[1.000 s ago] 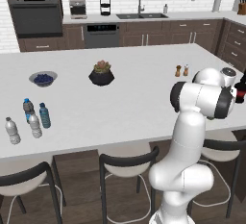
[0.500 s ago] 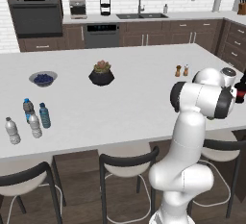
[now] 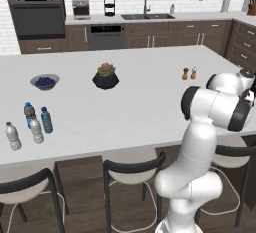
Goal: Move the plastic bottles in the middle to the plastics group, and the glass bottles in the middle to the glass group.
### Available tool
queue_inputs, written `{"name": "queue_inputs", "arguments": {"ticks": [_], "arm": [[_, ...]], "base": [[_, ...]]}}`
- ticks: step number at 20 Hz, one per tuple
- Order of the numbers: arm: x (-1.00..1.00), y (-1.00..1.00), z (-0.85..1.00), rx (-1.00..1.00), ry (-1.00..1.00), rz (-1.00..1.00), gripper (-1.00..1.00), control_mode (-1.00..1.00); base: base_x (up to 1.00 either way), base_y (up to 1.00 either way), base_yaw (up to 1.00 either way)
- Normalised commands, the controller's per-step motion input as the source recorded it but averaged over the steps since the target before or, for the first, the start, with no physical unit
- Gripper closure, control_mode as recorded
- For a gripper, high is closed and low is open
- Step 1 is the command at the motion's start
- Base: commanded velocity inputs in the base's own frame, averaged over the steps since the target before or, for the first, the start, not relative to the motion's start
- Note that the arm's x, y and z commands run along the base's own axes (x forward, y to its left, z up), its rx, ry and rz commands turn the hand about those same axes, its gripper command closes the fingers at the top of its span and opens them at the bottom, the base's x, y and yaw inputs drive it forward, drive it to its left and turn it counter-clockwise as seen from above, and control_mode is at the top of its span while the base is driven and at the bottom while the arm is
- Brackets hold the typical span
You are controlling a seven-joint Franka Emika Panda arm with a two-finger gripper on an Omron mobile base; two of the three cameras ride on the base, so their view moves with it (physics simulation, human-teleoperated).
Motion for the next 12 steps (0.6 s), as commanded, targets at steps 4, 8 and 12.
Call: {"name": "queue_inputs", "arguments": {"ticks": [4,8,12], "arm": [[-0.59,0.38,0.23,0.00,0.00,0.00,-1.00,-1.00],[-0.58,0.49,0.22,0.00,0.00,0.01,-1.00,-1.00],[-0.55,0.76,0.09,0.00,0.00,0.07,-1.00,-1.00]], "base": [[0.00,0.00,0.00],[0.00,0.00,0.00],[0.00,0.00,0.00]]}}
